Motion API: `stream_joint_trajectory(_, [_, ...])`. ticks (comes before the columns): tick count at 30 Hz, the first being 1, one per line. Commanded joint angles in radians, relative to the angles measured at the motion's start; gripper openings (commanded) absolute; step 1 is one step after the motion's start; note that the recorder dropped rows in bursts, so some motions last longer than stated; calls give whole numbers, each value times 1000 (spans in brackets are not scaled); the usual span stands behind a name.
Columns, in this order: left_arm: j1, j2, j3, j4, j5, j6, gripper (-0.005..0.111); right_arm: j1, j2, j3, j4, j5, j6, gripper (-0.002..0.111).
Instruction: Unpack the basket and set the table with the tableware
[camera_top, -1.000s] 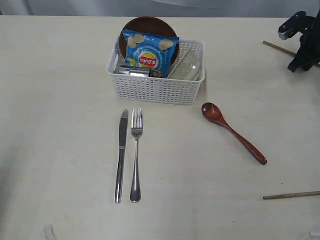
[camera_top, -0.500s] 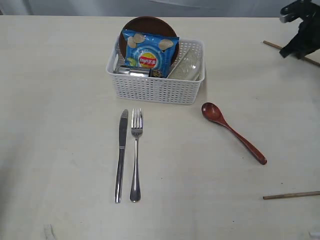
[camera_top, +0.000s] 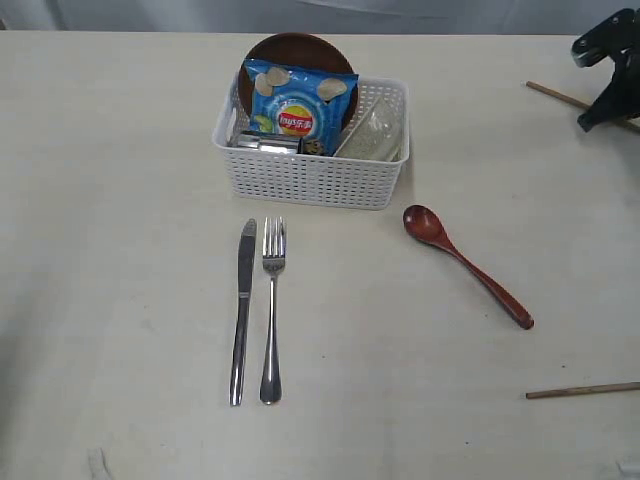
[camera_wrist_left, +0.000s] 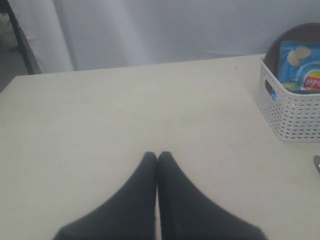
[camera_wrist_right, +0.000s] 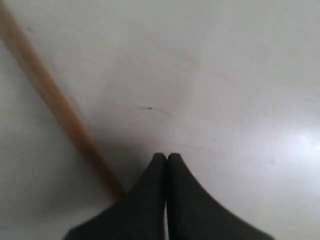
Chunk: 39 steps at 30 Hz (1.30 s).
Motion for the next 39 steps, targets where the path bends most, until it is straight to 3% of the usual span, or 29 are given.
stream_joint_trajectory(1, [4,-5,3,0,-7,2,0,18,32,11,214,85,-198,-1])
stream_joint_trajectory(4, [4,-5,3,0,-7,2,0,27,19,11,435,210,-448,-1])
stream_joint_trajectory(11, [4,-5,3,0,-7,2,0,27,-55,58,663,507,-589,-1])
stream_joint_trajectory(16, [4,-5,3,0,-7,2,0,29,-217,97,664,454,-495,-1])
stream_joint_trajectory(24, [4,-5,3,0,-7,2,0,29,-359,105,719,612,-461,-1])
stream_joint_trajectory(28, [4,-5,3,0,-7,2,0,36,-460,200,754,580,-463,-1])
stream_joint_trajectory(34, [4,-5,3,0,-7,2,0,54,-671,498,763,369,-466,-1])
stream_joint_trajectory(39, [4,-5,3,0,-7,2,0,139,-812,693,771,267,-470,-1])
